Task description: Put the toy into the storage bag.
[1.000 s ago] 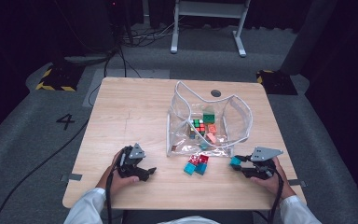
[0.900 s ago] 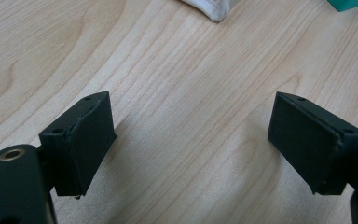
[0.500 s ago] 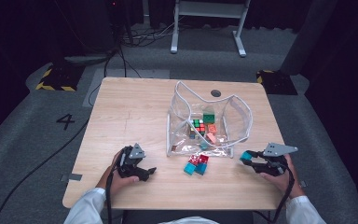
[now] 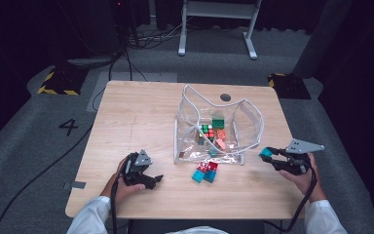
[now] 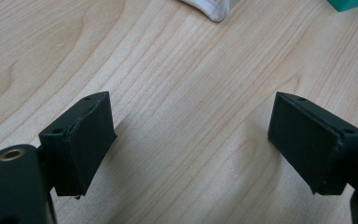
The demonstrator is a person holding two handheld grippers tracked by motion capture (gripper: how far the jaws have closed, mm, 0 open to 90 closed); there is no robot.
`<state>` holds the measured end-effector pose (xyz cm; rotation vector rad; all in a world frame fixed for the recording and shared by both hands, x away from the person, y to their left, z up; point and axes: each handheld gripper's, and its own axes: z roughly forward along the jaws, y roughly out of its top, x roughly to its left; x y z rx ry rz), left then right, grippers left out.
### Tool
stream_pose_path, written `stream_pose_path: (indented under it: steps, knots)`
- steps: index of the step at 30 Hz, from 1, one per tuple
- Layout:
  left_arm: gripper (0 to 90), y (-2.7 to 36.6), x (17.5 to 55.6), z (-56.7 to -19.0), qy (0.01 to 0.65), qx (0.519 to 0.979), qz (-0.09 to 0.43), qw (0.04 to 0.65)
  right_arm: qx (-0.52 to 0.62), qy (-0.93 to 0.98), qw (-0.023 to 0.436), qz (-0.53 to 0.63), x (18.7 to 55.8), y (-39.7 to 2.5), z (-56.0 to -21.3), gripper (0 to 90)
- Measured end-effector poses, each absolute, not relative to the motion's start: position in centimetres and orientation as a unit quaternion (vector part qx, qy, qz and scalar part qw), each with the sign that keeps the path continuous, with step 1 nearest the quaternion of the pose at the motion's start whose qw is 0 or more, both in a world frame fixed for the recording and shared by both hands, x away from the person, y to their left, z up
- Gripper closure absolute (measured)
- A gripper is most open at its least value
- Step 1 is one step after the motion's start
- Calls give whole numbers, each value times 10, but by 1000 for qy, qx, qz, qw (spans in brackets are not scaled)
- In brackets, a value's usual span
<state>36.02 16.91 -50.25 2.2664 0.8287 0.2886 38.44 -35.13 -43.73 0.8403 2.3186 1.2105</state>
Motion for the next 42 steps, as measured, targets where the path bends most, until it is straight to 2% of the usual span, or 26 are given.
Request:
stream_pose_path:
  steps: [11, 22, 36, 42]
  knots:
    - [146, 169, 360, -503, 320, 874, 109, 349, 308, 813, 229, 438, 410, -365, -391, 594]
    - [145, 169, 360, -503, 320, 874, 109, 349, 311, 799, 242, 454, 432, -365, -356, 593]
    - [145, 169, 360, -503, 320, 874, 110, 349, 292, 800, 273, 448, 452, -348, -310, 593]
    - [145, 169, 360, -503, 320, 874, 110, 349, 287, 799, 270, 454, 459, -338, -299, 593]
